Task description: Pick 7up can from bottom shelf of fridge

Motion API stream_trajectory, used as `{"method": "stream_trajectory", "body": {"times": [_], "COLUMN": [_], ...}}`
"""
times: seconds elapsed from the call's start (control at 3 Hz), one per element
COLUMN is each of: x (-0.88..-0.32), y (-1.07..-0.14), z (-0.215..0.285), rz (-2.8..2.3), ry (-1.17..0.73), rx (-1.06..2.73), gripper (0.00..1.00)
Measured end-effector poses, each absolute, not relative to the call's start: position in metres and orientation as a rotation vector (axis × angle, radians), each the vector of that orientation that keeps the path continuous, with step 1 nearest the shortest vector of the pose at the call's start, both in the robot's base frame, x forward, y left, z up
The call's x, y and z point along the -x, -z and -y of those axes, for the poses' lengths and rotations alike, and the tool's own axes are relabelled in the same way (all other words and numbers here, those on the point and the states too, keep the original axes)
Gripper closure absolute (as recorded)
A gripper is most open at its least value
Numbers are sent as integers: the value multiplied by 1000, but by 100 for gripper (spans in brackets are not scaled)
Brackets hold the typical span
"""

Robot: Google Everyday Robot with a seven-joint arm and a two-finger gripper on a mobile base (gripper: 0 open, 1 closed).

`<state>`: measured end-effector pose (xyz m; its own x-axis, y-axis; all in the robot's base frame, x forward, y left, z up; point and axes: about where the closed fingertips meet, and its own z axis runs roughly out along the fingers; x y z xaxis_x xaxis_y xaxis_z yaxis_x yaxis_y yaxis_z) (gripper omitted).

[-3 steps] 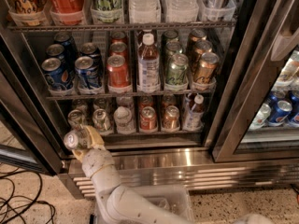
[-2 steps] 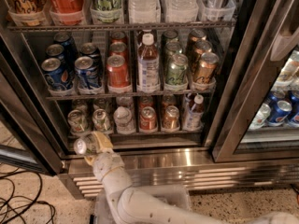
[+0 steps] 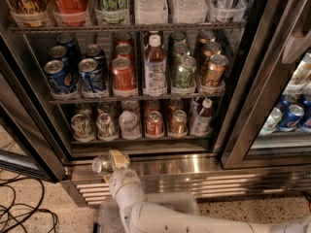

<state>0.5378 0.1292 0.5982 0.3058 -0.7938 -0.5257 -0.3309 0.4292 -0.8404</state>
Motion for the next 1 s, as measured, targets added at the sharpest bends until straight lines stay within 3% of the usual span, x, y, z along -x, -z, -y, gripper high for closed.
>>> {"method": "stream_trajectory", "body": {"times": [0.67,1.0], "x": [-538,-523], "y": [-595,-590], "z": [-123,-107], "rz": [-1262,-1199], "ry": [477,651], "rx": [1258,1504], "gripper": [100,100]}}
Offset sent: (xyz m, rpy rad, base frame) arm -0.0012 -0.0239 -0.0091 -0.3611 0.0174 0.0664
